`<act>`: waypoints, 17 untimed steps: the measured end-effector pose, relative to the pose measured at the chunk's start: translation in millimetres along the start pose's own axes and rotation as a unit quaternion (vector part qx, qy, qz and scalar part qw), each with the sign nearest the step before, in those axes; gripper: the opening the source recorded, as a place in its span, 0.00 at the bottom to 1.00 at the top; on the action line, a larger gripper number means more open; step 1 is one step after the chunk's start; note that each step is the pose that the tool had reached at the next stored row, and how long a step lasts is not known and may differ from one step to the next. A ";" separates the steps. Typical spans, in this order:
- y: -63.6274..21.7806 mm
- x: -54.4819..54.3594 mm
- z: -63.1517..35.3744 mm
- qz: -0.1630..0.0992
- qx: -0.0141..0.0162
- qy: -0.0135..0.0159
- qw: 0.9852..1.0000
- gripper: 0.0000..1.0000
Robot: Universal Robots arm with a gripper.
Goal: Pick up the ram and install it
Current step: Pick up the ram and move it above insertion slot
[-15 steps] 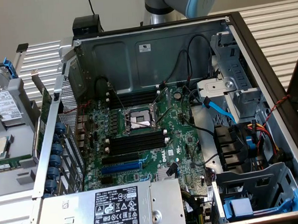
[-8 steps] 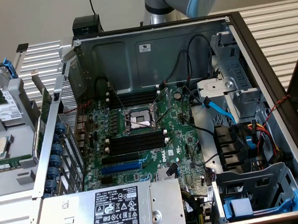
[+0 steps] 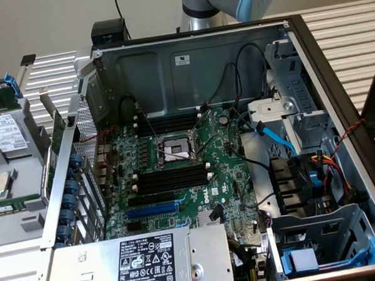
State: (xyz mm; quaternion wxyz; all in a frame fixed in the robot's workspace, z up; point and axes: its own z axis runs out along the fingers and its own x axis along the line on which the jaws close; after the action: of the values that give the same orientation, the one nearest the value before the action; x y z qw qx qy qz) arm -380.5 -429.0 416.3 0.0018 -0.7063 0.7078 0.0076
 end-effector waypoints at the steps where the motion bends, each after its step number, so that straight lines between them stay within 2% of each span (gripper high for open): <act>1: -3.8 -0.1 -2.7 0.000 0.000 0.000 1.000 0.12; 5: -19.4 -0.2 -12.5 0.000 -0.002 0.000 1.000 0.12; 11: -39.8 -0.3 -18.1 0.000 -0.007 0.003 1.000 0.12; 17: -66.2 -0.4 -18.8 0.000 -0.008 0.003 1.000 0.12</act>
State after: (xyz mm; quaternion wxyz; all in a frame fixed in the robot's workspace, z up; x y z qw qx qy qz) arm -314.2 -428.9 434.6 -0.0057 -0.7064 0.7077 0.0111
